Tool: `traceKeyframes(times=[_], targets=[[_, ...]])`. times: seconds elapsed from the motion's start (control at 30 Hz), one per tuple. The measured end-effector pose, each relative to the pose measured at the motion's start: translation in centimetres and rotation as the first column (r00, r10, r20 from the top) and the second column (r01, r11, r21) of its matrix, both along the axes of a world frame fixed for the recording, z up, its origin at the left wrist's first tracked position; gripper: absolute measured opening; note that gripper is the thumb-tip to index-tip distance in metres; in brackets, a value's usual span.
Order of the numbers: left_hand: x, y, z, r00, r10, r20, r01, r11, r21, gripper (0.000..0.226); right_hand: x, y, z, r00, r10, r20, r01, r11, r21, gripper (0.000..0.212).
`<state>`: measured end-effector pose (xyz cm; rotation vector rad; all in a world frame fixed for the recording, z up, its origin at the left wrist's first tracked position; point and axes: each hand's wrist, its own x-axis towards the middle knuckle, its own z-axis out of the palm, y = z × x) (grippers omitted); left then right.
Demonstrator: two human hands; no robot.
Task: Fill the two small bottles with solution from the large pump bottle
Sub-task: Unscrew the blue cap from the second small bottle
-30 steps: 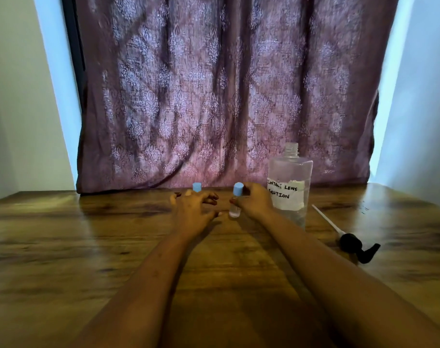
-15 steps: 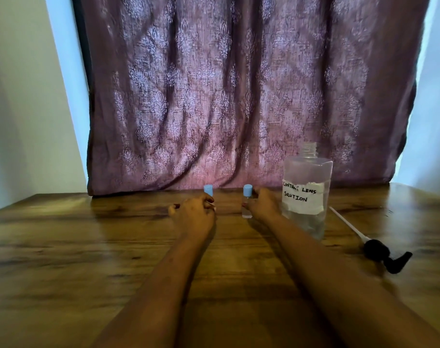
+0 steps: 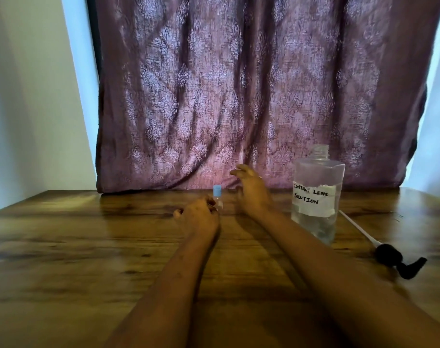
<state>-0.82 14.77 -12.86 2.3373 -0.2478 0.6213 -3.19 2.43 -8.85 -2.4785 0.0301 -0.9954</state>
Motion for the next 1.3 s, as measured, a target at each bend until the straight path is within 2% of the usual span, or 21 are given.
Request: traceKeyframes(times=[0.07,0.13,0.23,0.37,0.47,0.6,0.73,0.8,0.87,0.93,1.07,1.17,1.3], targets=[[0.2,-0.1,-0.3,1.0,-0.009,0.006,0.009,1.0,0.021,0.018,1.2,1.2,-0.2,0.995,0.061,-0.074,-0.066,0.995,-0.073,0.067],[0.3,-0.2,-0.4,1.0,-0.021,0.014,0.021,0.999,0.038,0.018,2.2,2.0,-0.6,0.98,0.051,-0.19,-0.076,0.989,-0.124,0.072],[0.2,-0.2,-0.5,0.999,-0.024,-0.031,0.027,0.997,0.072,0.019,3.1,2.3,-1.4,0.95,0.063,-0.307,-0.113,0.983,-0.147,0.064],[0.3,-0.3,-0.6,0.999,-0.019,-0.044,0.021,0.998,0.058,0.022,2.7,2.0,-1.3,0.978,0.068,-0.197,-0.082,0.995,-0.064,0.047],[-0.1,-0.6,-0.5,0.999,-0.05,0.012,0.051,0.994,-0.093,0.037,1.3,1.8,-0.3,0.983,0.098,-0.154,-0.106,0.993,-0.046,0.034],[-1.3,-1.7,-0.1,0.972,-0.236,-0.008,0.234,0.966,-0.114,0.053,-1.1,0.6,0.4,0.989,0.121,-0.087,-0.119,0.993,0.019,0.033],[-2.8,-2.5,0.1,0.884,-0.465,-0.052,0.419,0.835,-0.356,0.043,-4.3,-1.0,0.9,0.986,0.136,-0.099,-0.13,0.989,0.065,0.03],[-3.2,-2.7,0.0,0.827,-0.556,-0.083,0.47,0.766,-0.438,0.048,-5.9,-1.8,0.8,0.981,0.152,-0.117,-0.14,0.984,0.11,0.029],[-3.4,-3.1,-0.2,0.737,-0.665,-0.123,0.496,0.655,-0.57,0.053,-6.9,-2.4,0.4,0.979,0.172,-0.107,-0.153,0.974,0.165,0.03],[-3.4,-3.2,-0.6,0.681,-0.717,-0.148,0.497,0.601,-0.626,0.059,-7.4,-2.7,-0.2,0.982,0.162,-0.101,-0.136,0.965,0.223,0.032],[-3.1,-2.9,-1.1,0.709,-0.688,-0.153,0.514,0.654,-0.556,0.069,-7.2,-2.5,-0.7,0.985,0.138,-0.103,-0.108,0.961,0.255,0.032],[-3.2,-2.9,-1.0,0.737,-0.66,-0.147,0.509,0.685,-0.521,0.062,-7.2,-2.6,-0.8,0.986,0.14,-0.095,-0.108,0.953,0.282,0.033],[-3.1,-3.3,-1.3,0.727,-0.673,-0.139,0.5,0.656,-0.565,0.05,-7.0,-2.7,-1.0,0.99,0.112,-0.09,-0.083,0.955,0.285,0.03]])
